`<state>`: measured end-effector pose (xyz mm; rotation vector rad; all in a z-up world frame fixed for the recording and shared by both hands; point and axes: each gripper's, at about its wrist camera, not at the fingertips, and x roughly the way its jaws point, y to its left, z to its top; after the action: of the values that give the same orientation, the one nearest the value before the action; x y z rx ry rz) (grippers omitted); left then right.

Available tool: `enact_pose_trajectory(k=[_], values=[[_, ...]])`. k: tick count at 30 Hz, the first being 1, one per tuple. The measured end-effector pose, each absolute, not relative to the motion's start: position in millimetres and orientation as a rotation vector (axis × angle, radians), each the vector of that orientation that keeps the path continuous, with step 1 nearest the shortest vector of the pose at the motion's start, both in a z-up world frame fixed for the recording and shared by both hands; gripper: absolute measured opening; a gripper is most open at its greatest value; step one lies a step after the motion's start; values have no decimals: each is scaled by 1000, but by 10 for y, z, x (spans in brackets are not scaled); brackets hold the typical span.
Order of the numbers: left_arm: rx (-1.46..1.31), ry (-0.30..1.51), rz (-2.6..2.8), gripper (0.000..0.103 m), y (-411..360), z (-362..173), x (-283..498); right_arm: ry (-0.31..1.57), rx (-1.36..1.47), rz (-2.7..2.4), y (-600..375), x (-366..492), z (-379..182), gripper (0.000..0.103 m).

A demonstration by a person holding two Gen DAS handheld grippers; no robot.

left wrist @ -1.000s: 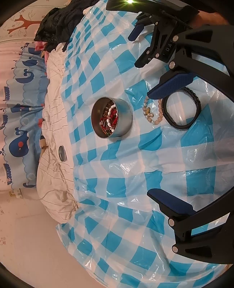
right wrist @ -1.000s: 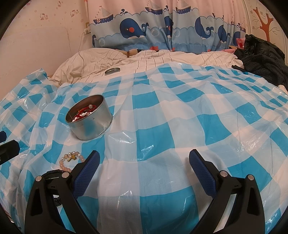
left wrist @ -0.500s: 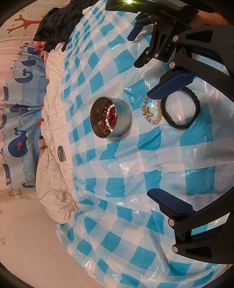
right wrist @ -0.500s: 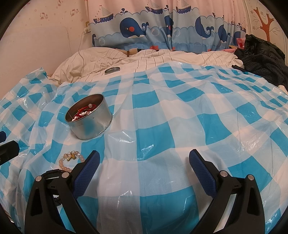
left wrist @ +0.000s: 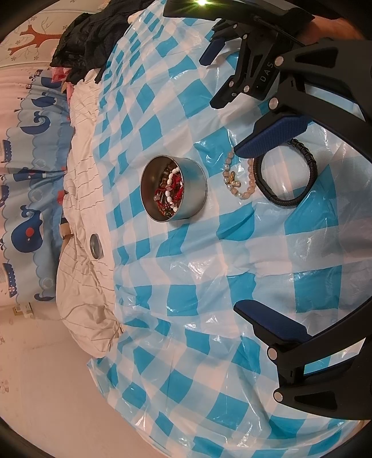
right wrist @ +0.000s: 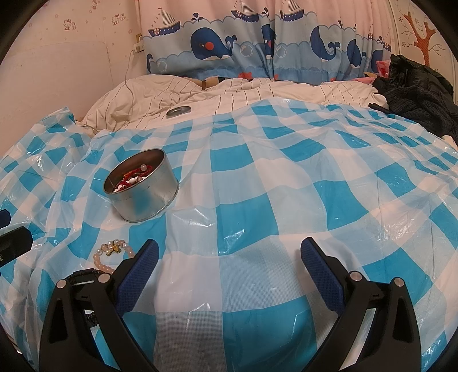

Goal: Organize jewelry

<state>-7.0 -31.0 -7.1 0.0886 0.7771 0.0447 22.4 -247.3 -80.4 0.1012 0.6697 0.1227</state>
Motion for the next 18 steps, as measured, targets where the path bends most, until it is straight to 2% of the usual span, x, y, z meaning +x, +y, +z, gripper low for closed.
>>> enact_pose_trajectory(k=[18], values=[[89,779,44,95,-308,-72,-63,671,100,123,-2468,227,-803,95]])
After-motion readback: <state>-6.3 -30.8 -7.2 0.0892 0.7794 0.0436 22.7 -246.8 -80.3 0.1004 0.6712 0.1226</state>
